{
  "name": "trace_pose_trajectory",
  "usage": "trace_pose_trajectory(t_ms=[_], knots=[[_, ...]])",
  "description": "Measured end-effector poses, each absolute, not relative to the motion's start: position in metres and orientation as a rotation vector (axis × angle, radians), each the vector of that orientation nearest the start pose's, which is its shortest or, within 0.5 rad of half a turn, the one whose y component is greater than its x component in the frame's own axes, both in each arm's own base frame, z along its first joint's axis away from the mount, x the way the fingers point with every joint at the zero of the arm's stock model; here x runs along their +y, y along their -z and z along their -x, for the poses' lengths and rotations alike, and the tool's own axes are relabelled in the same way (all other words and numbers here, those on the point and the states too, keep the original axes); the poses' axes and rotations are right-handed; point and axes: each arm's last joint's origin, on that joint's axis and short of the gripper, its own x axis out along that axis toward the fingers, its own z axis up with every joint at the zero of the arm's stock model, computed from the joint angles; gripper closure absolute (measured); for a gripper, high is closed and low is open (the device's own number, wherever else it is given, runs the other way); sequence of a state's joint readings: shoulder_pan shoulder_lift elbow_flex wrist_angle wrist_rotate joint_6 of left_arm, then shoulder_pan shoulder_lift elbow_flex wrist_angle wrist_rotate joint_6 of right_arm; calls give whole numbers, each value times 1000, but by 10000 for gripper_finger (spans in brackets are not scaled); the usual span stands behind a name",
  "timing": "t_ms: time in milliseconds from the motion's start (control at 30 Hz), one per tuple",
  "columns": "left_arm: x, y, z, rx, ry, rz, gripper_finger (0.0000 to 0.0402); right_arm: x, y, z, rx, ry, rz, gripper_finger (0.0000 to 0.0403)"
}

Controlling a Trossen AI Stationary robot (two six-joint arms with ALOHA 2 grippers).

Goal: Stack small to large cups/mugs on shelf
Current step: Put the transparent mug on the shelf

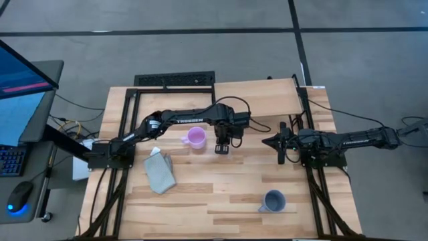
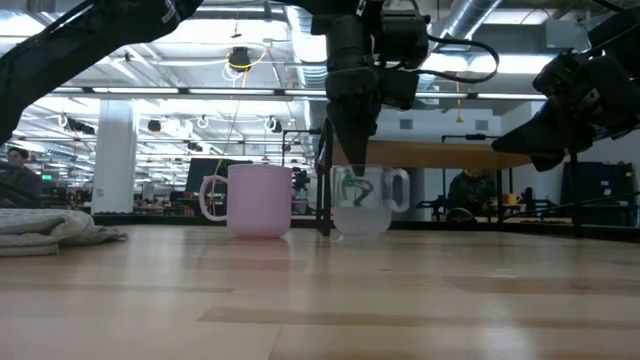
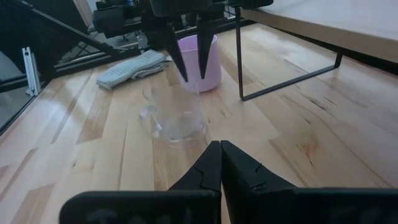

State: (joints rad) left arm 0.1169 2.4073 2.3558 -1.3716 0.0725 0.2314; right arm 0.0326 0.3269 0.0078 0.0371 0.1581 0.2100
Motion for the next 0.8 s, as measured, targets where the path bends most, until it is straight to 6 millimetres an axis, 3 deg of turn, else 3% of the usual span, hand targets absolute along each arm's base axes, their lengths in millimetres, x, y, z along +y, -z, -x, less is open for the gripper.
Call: trace_pose_trajectory(t_ms=[167, 467, 800], knots=[[54, -233, -475, 1411, 126, -57, 284, -1, -142, -114, 267, 154, -181, 374], [52, -246, -472, 1369, 112, -65, 280, -1, -142, -114, 267, 154, -181, 374], [51, -322, -454, 1085, 96, -50, 280, -1, -142, -114, 267, 154, -181, 374]])
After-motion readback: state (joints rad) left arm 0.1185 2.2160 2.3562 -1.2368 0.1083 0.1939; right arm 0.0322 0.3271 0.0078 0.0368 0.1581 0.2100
